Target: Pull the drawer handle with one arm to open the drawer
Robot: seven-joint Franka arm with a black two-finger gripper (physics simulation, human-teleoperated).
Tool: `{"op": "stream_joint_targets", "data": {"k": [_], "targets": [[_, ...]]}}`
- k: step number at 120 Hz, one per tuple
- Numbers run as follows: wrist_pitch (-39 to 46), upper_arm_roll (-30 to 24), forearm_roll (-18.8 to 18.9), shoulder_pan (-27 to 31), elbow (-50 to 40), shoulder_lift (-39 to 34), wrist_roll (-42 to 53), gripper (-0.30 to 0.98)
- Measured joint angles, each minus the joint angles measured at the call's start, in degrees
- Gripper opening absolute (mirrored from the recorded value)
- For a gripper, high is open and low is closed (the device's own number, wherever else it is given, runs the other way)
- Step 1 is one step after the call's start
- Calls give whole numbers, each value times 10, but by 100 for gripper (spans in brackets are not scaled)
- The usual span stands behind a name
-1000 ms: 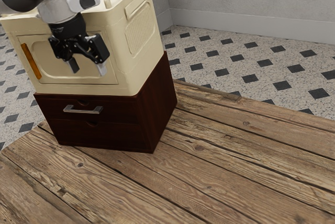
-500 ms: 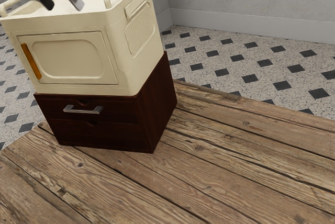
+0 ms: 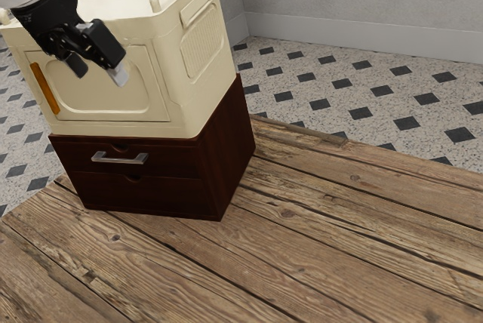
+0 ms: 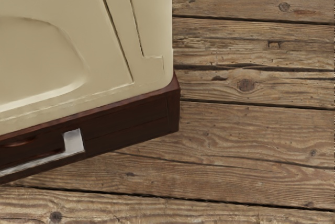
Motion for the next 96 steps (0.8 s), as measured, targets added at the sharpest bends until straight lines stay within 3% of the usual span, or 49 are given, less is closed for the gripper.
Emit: {"op": "stream_joint_targets", "data": {"k": [17, 31, 43, 65, 96], "targets": [[65, -47, -1, 5, -224, -150, -1, 69], [79, -35, -15, -24, -366, -220, 2, 68], [96, -3, -6, -20, -393, -226, 98, 68], [116, 4, 57, 15, -401, -217, 316, 69], [216, 6, 73, 16, -451, -202, 521, 69]]}}
